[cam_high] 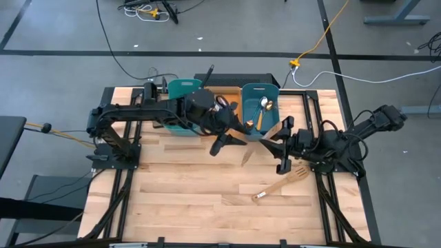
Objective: Pick & Place Kitchen Items
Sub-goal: Put the top wooden spatula into the green bin
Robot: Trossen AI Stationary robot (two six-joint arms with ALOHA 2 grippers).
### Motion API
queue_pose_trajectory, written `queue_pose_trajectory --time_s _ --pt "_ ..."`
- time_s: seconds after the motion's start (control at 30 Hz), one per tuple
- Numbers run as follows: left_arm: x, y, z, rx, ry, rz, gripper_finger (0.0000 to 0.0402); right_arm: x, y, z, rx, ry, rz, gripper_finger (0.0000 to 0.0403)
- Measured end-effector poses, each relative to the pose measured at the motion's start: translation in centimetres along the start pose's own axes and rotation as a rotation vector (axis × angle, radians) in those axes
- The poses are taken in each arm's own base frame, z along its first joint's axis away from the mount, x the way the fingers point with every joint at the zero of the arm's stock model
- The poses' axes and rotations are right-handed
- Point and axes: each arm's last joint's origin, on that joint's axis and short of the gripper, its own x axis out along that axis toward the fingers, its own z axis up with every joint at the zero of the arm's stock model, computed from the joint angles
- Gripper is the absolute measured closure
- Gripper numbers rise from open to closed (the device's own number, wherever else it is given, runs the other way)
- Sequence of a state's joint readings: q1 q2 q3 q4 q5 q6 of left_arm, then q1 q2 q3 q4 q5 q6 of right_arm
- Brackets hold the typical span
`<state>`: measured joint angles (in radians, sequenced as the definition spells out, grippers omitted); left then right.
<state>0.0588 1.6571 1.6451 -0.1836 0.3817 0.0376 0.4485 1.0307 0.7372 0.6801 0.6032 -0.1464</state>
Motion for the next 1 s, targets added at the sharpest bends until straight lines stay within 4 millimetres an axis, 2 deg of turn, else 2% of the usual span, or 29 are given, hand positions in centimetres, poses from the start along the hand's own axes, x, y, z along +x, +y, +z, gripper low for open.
queue_pose_trajectory --time_s 0.67,1.0 --pt "4.5 0.6 -3.2 -0.068 0.033 0.026 0.0225 0.2 -0.1 -0.5 -0.019 0.033 -0.015 0.03" --pt "5.3 0.2 -3.5 -0.069 0.022 0.006 0.0225 0.2 -0.2 -0.9 -0.033 0.069 -0.043 0.03"
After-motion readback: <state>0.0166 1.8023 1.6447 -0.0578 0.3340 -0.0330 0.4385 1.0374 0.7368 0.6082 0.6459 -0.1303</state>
